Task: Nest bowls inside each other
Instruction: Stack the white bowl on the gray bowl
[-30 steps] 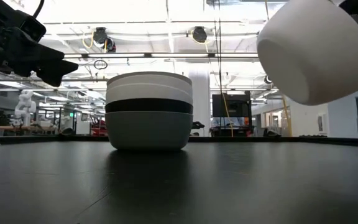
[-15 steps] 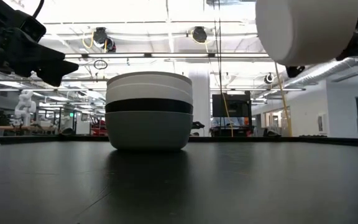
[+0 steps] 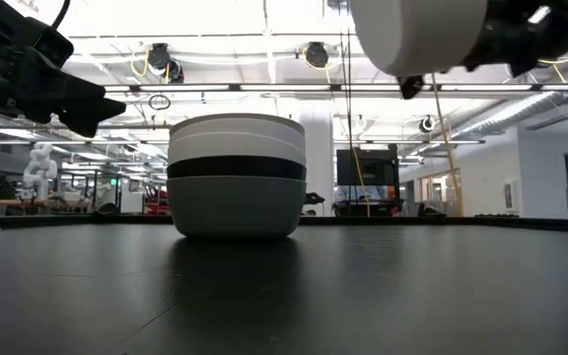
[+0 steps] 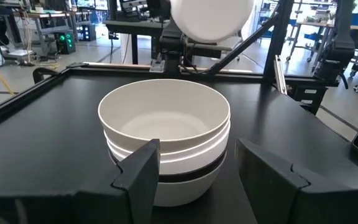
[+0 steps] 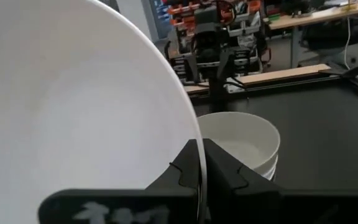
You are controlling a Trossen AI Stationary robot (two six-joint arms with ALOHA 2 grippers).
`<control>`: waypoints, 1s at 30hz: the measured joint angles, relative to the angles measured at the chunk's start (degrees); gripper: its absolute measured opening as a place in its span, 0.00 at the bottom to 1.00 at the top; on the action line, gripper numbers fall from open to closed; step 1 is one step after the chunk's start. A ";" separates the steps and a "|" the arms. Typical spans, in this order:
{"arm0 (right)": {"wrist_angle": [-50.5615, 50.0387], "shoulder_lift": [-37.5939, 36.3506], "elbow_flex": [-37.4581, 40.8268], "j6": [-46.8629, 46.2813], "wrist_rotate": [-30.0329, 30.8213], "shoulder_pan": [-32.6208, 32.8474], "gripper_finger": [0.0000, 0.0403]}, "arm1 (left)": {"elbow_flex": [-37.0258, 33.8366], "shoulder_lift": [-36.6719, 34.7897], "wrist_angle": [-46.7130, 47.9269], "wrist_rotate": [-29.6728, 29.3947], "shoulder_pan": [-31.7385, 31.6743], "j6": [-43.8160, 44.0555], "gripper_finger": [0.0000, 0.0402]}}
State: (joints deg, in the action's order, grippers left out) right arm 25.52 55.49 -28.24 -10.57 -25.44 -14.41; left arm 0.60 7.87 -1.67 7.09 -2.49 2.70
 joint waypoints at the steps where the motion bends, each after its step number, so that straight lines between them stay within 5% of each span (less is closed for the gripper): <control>1: -0.04 1.68 -1.35 0.15 -1.02 -0.73 0.00 | 0.00 0.00 0.00 0.00 -0.01 0.00 0.53; 17: -1.99 24.47 -21.73 -0.90 -16.52 -10.06 0.00 | 0.00 -0.01 0.00 0.02 0.00 0.09 0.53; 30: -13.29 32.66 -35.59 2.91 -16.83 -11.13 0.00 | 0.00 0.00 0.01 0.04 0.01 -0.52 0.53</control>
State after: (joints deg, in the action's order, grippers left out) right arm 12.23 88.15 -63.83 -7.66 -42.27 -25.54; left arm 0.60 7.87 -1.66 7.14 -2.48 2.17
